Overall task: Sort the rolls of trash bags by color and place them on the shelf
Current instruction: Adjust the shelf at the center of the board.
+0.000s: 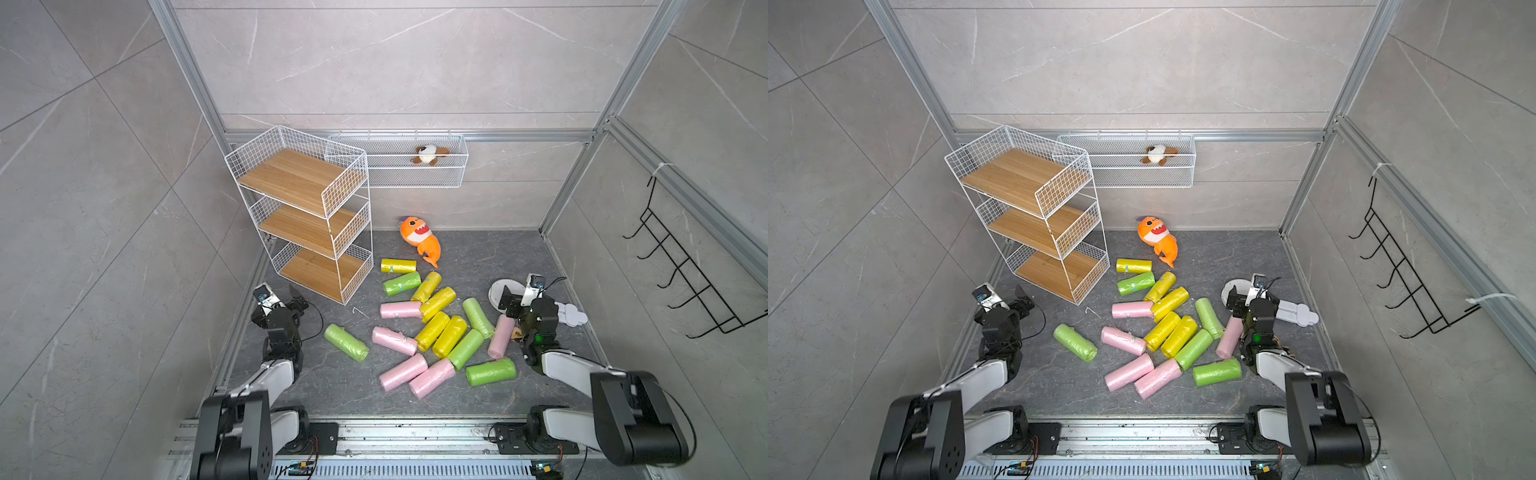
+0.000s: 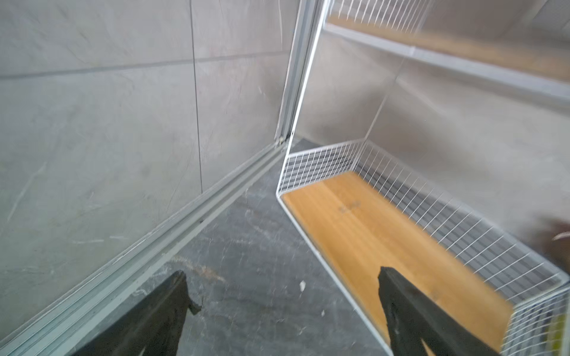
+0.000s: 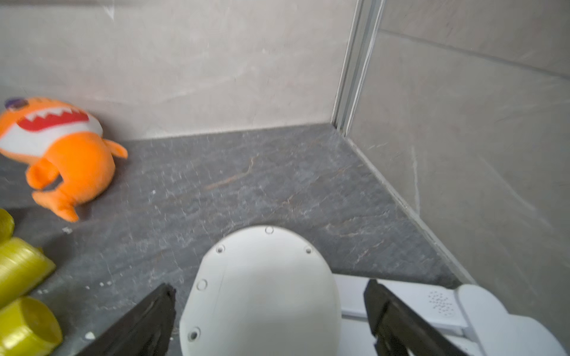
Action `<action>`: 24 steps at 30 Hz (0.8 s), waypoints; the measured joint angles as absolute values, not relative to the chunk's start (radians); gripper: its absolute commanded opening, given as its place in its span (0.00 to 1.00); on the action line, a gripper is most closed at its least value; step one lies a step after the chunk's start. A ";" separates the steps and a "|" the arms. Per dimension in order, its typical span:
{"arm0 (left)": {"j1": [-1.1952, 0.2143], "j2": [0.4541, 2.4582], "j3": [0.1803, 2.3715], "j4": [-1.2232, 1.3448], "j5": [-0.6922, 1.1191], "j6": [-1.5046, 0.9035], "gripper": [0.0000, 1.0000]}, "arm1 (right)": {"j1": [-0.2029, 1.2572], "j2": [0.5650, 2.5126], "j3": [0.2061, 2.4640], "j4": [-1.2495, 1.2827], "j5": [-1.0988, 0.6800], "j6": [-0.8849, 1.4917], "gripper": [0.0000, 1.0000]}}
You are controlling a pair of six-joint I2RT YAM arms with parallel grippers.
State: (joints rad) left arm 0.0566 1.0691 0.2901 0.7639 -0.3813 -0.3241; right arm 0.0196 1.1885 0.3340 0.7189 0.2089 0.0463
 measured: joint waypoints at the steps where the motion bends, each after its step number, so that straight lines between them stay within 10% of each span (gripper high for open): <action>1: 0.057 1.017 0.300 0.729 -0.366 -0.353 0.99 | 0.021 1.143 0.347 0.677 0.196 0.057 0.96; 10: 0.059 0.776 0.439 0.576 0.054 -0.482 0.84 | 0.226 1.055 0.807 0.246 -0.090 0.072 0.95; 24: -0.044 1.085 0.701 0.594 0.370 -0.270 0.66 | 0.314 1.112 0.934 0.049 -0.332 0.118 0.98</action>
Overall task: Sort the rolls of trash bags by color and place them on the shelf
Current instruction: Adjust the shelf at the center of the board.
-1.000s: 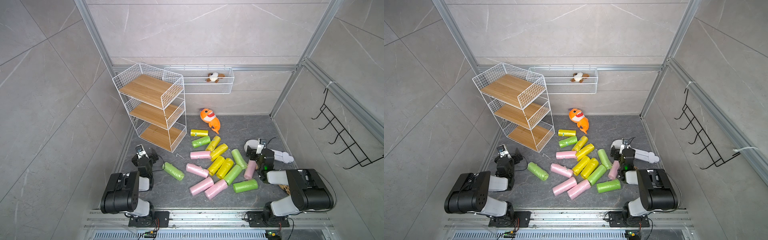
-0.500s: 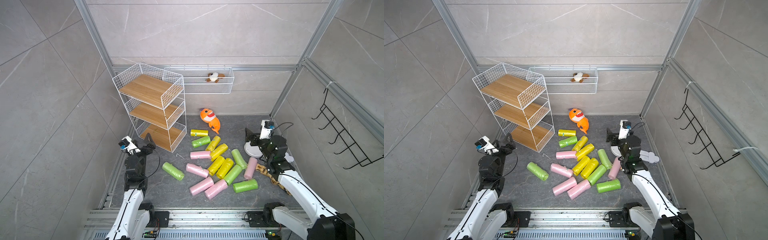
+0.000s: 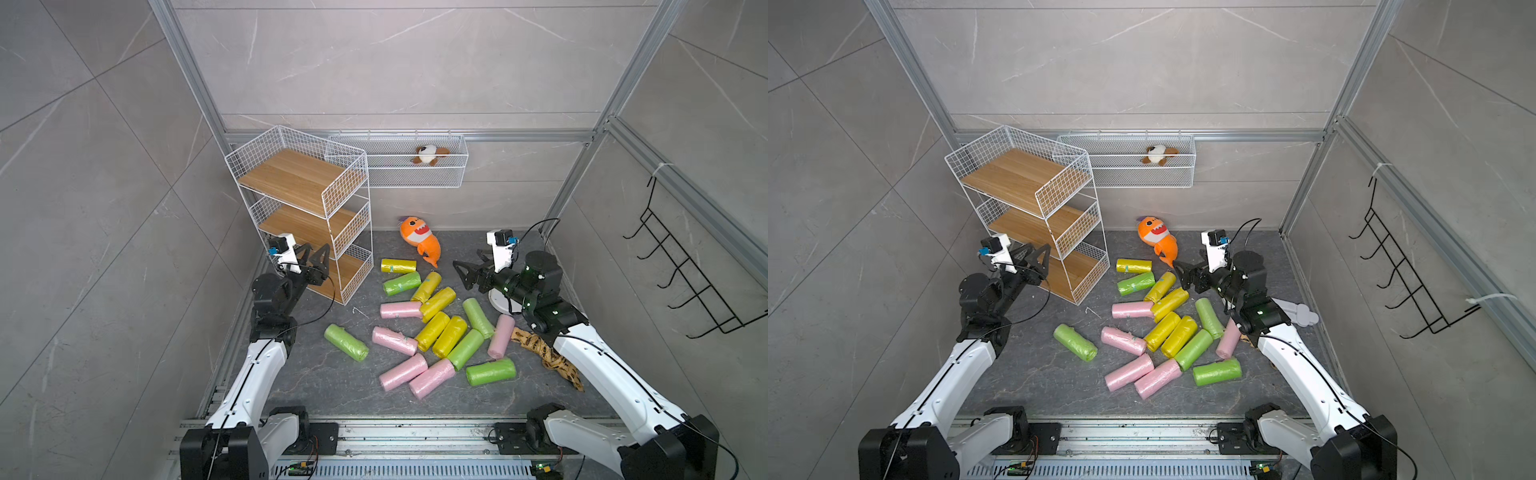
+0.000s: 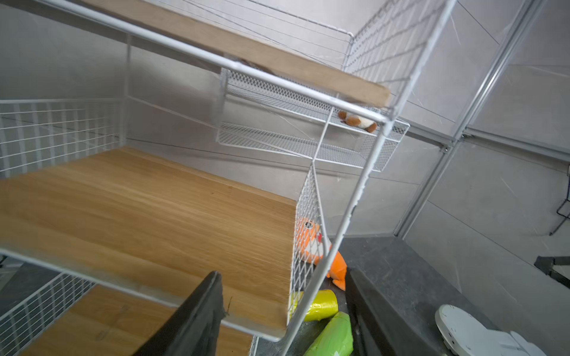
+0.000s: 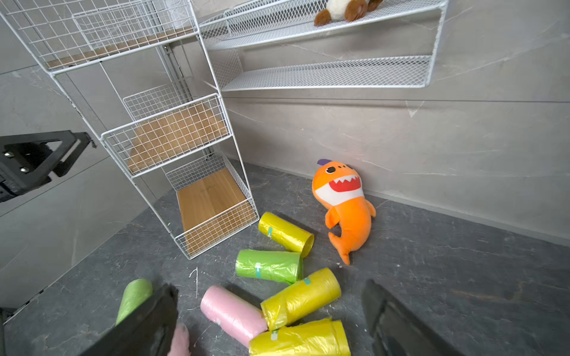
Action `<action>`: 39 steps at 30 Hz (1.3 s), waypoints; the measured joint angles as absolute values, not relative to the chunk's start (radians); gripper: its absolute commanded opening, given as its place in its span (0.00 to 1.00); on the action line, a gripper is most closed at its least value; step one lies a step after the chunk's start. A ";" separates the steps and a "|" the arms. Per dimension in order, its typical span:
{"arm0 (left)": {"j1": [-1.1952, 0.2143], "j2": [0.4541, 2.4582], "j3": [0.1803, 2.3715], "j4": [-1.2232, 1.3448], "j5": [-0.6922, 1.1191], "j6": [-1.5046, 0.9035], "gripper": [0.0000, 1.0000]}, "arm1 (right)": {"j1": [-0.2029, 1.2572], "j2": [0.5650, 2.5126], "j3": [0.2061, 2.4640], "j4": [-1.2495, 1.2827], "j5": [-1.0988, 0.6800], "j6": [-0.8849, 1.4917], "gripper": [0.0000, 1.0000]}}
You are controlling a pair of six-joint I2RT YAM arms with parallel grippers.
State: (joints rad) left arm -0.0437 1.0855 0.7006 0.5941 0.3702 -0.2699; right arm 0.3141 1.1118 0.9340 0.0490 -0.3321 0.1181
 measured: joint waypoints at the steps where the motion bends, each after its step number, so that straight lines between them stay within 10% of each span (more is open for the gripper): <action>1: -0.067 1.105 0.723 0.580 0.369 -0.237 0.65 | 0.316 1.111 0.932 0.047 -0.336 0.122 0.98; 17: -0.167 1.188 0.793 0.533 0.257 -0.086 0.14 | 0.324 1.106 0.900 0.014 -0.341 0.155 0.99; 39: -0.500 1.295 0.786 0.733 -0.318 -0.034 0.00 | 0.327 1.106 0.900 -0.039 -0.332 0.165 1.00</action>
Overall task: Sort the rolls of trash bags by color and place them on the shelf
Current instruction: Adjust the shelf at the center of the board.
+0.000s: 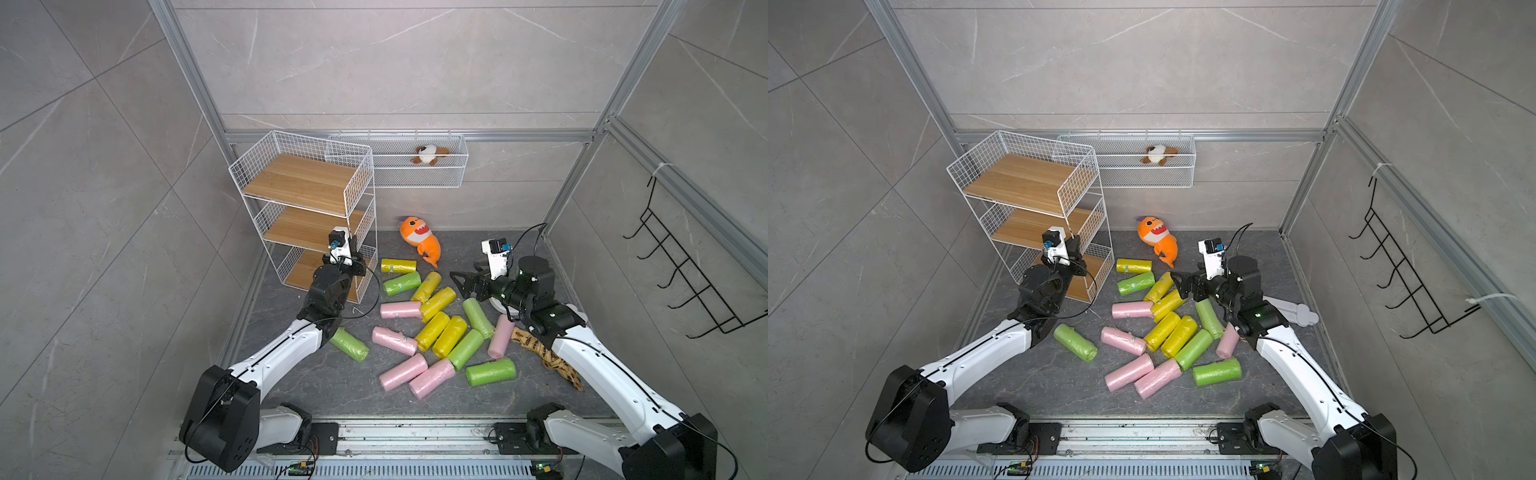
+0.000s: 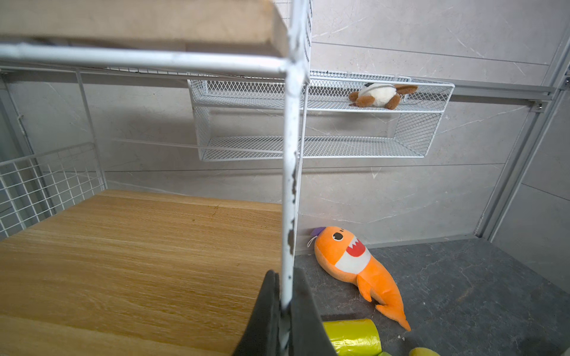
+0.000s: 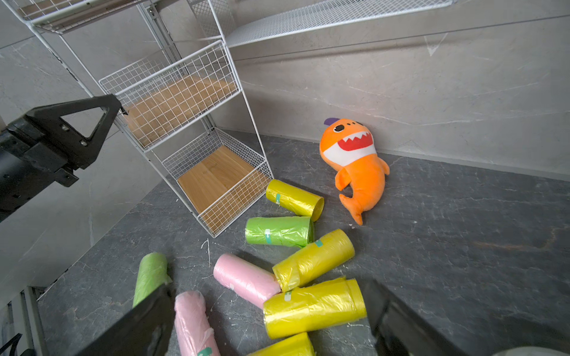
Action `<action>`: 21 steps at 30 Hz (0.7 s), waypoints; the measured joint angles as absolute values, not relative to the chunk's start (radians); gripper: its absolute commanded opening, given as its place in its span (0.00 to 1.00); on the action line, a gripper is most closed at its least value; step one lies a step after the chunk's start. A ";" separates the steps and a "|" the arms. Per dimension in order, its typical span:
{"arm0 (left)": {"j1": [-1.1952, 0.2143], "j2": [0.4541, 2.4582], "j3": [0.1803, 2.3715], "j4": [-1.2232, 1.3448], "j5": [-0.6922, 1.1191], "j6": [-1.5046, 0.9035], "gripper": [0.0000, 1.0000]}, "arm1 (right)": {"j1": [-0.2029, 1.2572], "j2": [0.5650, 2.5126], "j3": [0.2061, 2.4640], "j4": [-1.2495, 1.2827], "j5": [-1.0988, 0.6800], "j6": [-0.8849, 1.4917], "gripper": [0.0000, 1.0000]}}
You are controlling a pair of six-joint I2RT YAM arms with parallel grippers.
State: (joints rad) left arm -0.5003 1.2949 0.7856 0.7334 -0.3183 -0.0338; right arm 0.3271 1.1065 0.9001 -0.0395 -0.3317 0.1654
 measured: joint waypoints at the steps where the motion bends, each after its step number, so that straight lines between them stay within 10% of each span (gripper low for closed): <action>1: -0.511 1.298 0.786 0.739 -0.341 -0.034 0.00 | 0.327 1.106 0.900 -0.042 -0.329 0.165 1.00; 21: -0.603 1.515 0.991 0.732 -0.572 -0.030 0.05 | 0.327 1.150 0.930 -0.133 -0.326 0.166 1.00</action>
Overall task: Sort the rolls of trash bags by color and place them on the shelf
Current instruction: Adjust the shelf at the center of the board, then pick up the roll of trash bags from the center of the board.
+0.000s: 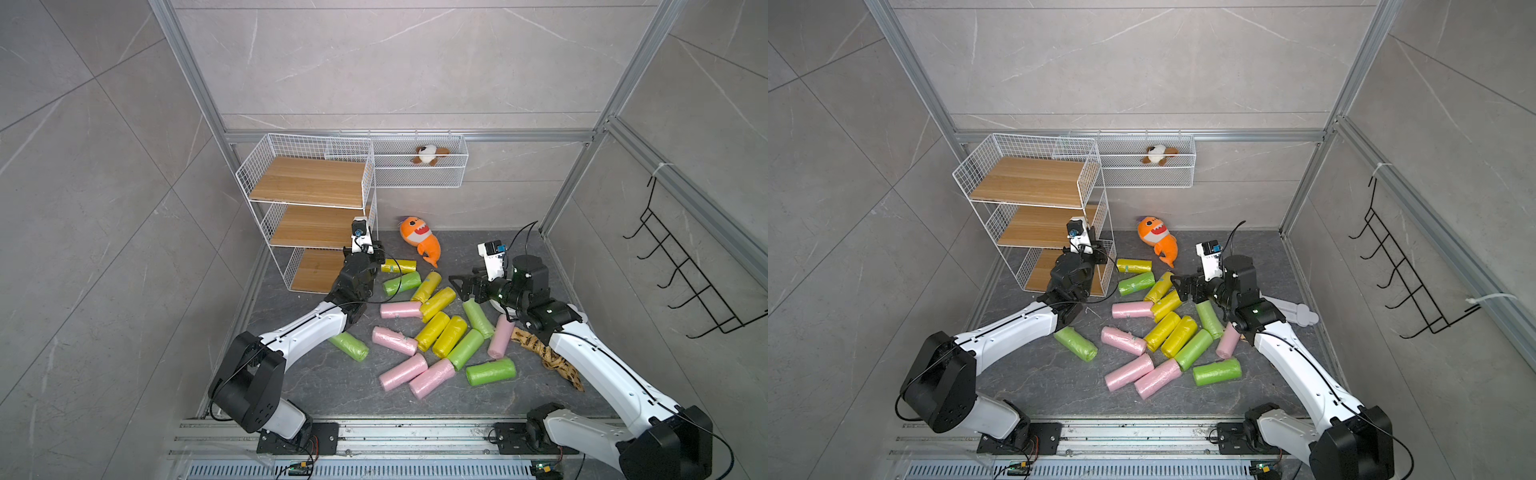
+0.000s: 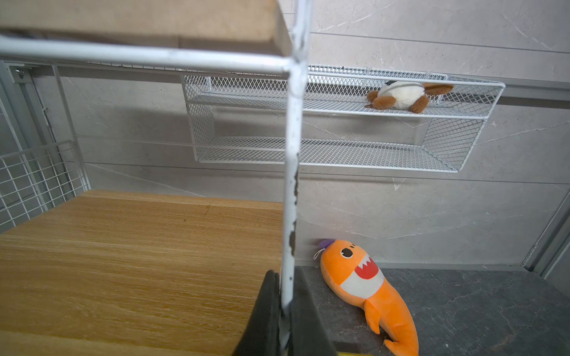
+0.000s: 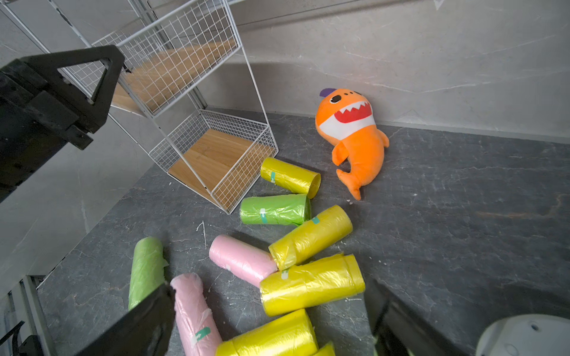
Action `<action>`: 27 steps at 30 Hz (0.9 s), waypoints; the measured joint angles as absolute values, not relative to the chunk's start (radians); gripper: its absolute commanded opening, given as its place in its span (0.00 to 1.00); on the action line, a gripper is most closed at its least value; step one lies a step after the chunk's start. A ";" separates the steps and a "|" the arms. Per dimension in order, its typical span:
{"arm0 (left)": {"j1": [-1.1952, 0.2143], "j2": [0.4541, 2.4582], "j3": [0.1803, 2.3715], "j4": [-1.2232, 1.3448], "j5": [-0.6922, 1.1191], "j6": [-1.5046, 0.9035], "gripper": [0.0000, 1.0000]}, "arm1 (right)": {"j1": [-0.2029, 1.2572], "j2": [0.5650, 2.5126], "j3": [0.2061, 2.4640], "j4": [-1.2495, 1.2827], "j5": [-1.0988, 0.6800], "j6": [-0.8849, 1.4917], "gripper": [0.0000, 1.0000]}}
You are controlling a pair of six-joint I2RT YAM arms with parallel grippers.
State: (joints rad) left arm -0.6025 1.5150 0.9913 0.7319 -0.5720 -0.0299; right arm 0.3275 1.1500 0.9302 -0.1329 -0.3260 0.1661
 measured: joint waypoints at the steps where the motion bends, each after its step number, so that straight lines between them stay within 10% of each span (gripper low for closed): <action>1: -0.603 1.516 0.992 0.733 -0.573 -0.030 0.09 | 0.328 1.153 0.934 -0.144 -0.326 0.166 1.00; 11: -0.590 1.443 0.966 0.525 -0.498 -0.208 0.65 | 0.434 1.157 0.936 -0.260 -0.323 0.201 0.99; 27: -0.587 1.035 0.744 0.023 -0.194 -0.529 0.77 | 0.882 1.263 0.936 -0.445 -0.194 0.180 0.97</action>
State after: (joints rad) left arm -0.5873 1.0351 0.7444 0.0231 -0.1944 -0.5285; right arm 0.8822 1.2629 0.9363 -0.4446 -0.1936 0.1799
